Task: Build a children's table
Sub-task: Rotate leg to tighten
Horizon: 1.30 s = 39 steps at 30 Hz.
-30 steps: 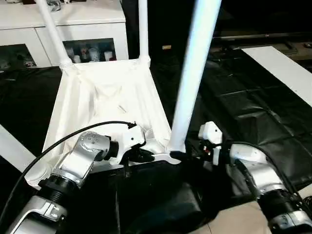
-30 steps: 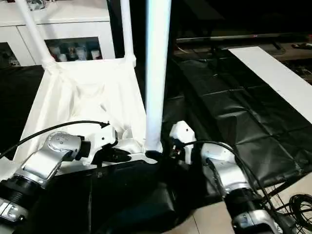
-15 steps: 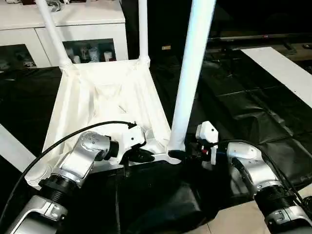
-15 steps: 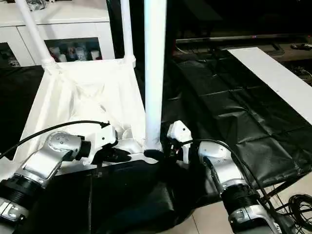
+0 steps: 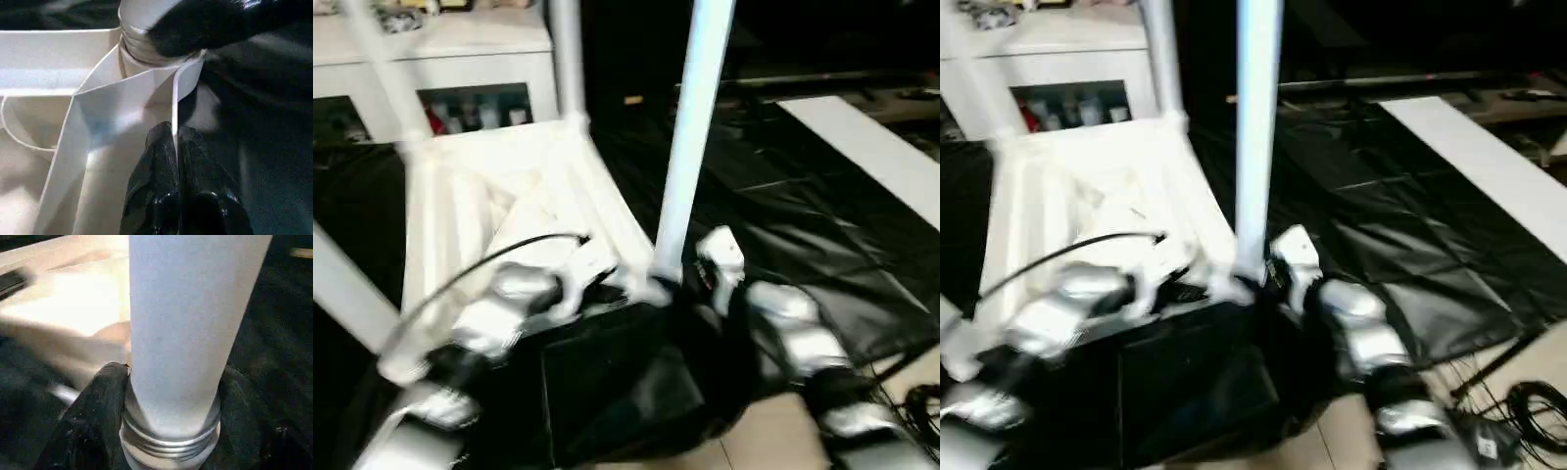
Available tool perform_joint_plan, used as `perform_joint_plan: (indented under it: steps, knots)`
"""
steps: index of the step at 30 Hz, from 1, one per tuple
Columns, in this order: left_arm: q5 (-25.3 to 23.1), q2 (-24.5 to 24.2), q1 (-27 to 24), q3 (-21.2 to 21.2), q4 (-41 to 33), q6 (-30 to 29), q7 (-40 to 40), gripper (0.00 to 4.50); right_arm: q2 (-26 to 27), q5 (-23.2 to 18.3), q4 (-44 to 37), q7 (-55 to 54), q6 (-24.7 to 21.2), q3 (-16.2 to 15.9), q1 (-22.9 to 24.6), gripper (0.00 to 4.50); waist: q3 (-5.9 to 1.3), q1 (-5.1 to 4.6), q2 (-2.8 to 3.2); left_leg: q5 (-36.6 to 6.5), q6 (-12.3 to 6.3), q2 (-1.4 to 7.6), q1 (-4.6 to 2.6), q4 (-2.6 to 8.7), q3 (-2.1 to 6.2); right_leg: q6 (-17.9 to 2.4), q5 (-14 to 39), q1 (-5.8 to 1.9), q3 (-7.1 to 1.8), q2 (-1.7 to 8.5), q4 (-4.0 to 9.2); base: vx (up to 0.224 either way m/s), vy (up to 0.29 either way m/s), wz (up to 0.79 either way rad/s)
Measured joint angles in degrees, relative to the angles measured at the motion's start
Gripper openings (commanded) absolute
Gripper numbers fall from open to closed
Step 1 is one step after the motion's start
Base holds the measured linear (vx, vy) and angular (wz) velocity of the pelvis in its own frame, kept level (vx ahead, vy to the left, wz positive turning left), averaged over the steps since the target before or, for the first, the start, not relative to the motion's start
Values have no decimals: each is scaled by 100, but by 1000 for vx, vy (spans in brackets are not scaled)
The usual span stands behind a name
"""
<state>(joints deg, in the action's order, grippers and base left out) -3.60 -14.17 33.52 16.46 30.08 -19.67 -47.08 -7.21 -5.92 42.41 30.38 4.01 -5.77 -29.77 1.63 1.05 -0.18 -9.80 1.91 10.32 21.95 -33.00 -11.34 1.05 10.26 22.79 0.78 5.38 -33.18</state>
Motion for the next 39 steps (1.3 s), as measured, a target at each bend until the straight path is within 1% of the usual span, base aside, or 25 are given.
perform_joint_plan:
  steps: [3,7,11,12,14,15,16,17,18,20,22,27,28,29,32,34,36,37,39]
  knots:
    - [-58,266,154,-52,227,-208,466,0,366,85,224,-946,-151,117,-198,248,-6,-66,-9,0,0,-1,-1,0,3,1,1,1,2,0,7,0,0,0]
    - [-165,566,427,-89,654,-286,918,0,916,80,630,-1995,-283,399,-524,248,-12,-101,-17,0,0,-5,-3,-3,16,6,4,5,7,0,21,0,0,0]
    - [-174,616,505,-96,789,-286,989,0,963,91,717,-2094,-338,432,-613,248,-12,-103,-18,0,0,-9,-3,-2,25,8,5,9,10,0,40,0,0,0]
    - [-174,613,506,-96,789,-286,989,0,963,79,715,-2049,-337,465,-610,281,-12,-102,-17,0,0,-9,-3,-2,26,8,5,8,10,0,44,0,0,0]
    - [-174,583,510,-97,797,-284,983,0,966,35,699,-1961,-325,519,-594,315,-12,-99,-17,0,0,-9,-3,-2,27,8,5,8,10,0,50,0,0,0]
    - [-174,567,511,-96,808,-277,976,0,972,29,697,-1925,-315,520,-586,317,-12,-99,-17,0,0,-10,-3,-2,27,8,5,8,10,0,51,0,0,0]
    - [-174,534,511,-95,822,-220,931,0,987,33,697,-1874,-281,519,-578,332,-12,-98,-17,0,0,-10,-2,-2,27,8,5,10,9,0,51,0,0,0]
    - [-174,513,511,-95,836,-171,891,0,995,43,698,-1853,-257,518,-570,332,-12,-100,-17,0,0,-10,-2,-1,27,8,5,12,9,0,52,0,0,0]
    - [-174,480,504,-91,837,-122,837,0,990,86,696,-1840,-217,502,-565,346,-10,-101,-15,0,0,-11,-1,-1,27,8,5,15,9,0,52,0,0,0]
    - [-171,413,490,-89,830,-37,725,0,957,168,671,-1793,-137,389,-522,362,-9,-103,-12,0,0,-10,2,1,28,8,5,26,10,0,53,0,0,0]
    - [-163,313,382,-55,657,27,559,0,759,282,502,-1540,-4,202,-353,362,-7,-100,-9,-1,0,-10,3,5,28,7,4,31,10,0,52,0,0,0]
    - [-61,43,176,16,328,219,112,0,-14,525,82,-430,367,-226,89,362,0,-79,1,-1,1,-10,11,9,26,-11,-25,33,8,-2,45,0,0,0]
    - [-52,-23,140,16,280,258,43,0,-179,610,17,-207,469,-334,114,362,2,-84,5,-1,1,-10,10,9,24,-9,-40,34,6,-2,40,0,0,0]
    - [-52,-70,116,20,246,317,-15,0,-289,635,-66,-11,513,-377,145,362,2,-82,5,-1,1,-8,10,9,24,-9,-44,37,8,-2,31,0,0,0]
    - [44,-342,-50,21,79,596,-446,0,-677,494,-429,878,559,-422,352,362,5,-75,10,-1,2,1,8,16,24,-7,-45,39,11,-8,15,0,0,0]
    - [178,-621,-260,21,-180,767,-899,0,-907,278,-591,1394,551,-401,467,362,8,-67,16,-1,2,2,9,35,24,-36,-62,46,15,-9,14,0,0,0]
    - [273,-776,-376,33,-359,831,-1234,0,-1007,101,-648,1726,506,-362,502,362,11,-55,21,-1,2,8,10,44,18,-36,-63,47,17,-12,11,0,0,0]
    - [310,-876,-428,65,-480,834,-1412,0,-1050,-10,-729,2012,461,-370,509,362,15,-26,28,-1,2,12,13,46,16,-29,-58,49,20,-13,11,0,0,0]
    - [347,-988,-451,133,-600,815,-1591,0,-1105,-82,-765,2331,440,-392,517,362,17,24,31,-1,1,20,17,45,6,-26,-53,49,24,-13,13,0,0,0]
